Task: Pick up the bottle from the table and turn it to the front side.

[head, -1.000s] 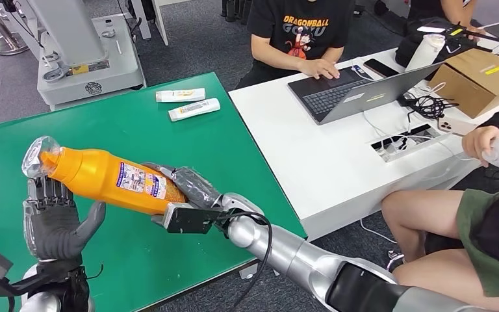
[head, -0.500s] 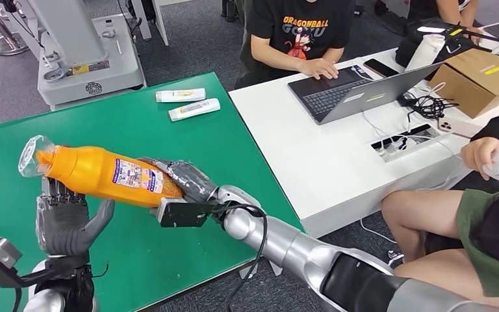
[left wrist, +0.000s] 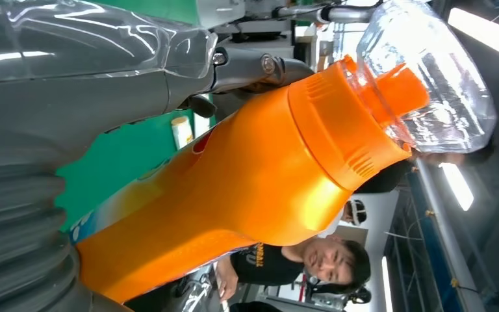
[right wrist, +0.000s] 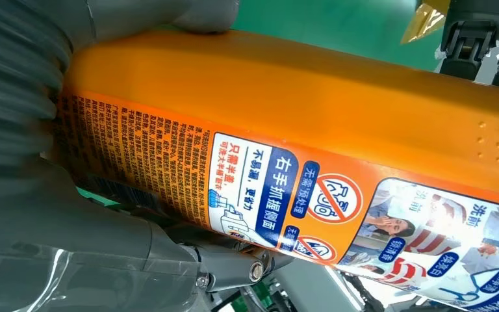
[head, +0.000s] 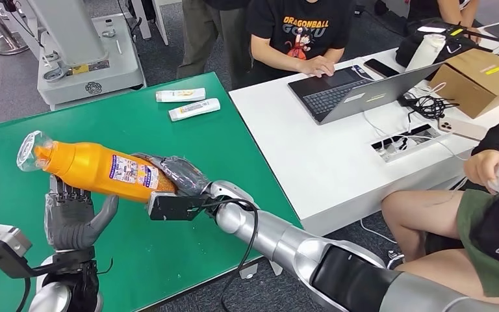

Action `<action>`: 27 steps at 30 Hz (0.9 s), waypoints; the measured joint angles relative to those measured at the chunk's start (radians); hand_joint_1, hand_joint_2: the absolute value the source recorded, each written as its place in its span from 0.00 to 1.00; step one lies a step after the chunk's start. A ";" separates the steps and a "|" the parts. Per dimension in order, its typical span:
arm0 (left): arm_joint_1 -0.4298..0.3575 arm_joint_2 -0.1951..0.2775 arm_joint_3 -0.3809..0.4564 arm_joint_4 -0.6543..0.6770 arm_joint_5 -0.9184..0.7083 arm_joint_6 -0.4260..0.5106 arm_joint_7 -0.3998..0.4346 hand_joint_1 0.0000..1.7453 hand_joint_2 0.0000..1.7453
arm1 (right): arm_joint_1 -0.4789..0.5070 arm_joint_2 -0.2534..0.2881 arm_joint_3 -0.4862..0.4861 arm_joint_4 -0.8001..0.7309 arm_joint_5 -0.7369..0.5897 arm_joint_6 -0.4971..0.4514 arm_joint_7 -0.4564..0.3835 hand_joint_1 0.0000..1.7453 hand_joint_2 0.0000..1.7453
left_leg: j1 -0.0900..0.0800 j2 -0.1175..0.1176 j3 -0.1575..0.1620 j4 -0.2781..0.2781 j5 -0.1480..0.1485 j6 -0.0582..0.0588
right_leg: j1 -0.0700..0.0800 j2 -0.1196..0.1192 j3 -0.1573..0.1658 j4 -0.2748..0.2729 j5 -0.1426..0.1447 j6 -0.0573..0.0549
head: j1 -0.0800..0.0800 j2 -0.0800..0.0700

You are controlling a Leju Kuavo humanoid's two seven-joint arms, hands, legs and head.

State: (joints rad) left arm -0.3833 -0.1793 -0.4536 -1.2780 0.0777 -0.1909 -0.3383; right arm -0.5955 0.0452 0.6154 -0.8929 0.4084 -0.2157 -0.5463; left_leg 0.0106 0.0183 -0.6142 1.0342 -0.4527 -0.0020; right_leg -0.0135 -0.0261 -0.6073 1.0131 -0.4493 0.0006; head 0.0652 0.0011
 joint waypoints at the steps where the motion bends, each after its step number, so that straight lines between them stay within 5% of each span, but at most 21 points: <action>1: -0.004 -0.002 0.000 0.005 0.004 0.000 0.001 0.00 1.00 | 0.000 0.002 0.000 0.003 -0.001 0.000 0.002 1.00 1.00 | 0.000 0.000 0.000 0.000 0.000 0.000 | 0.000 0.000 0.000 0.000 0.000 0.000 | 0.000 0.000; 27: -0.029 -0.014 0.000 0.059 0.018 0.026 -0.003 0.00 1.00 | 0.008 0.033 -0.007 0.018 -0.001 0.032 0.017 1.00 1.00 | 0.000 0.000 0.000 0.000 0.000 0.000 | 0.000 0.000 0.000 0.000 0.000 0.000 | 0.000 0.000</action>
State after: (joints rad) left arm -0.4120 -0.1936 -0.4536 -1.2194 0.0959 -0.1649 -0.3415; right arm -0.5871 0.0780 0.6087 -0.8744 0.4069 -0.1839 -0.5297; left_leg 0.0106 0.0185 -0.6140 1.0343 -0.4527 -0.0020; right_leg -0.0135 -0.0259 -0.6074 1.0132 -0.4493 0.0006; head 0.0650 0.0011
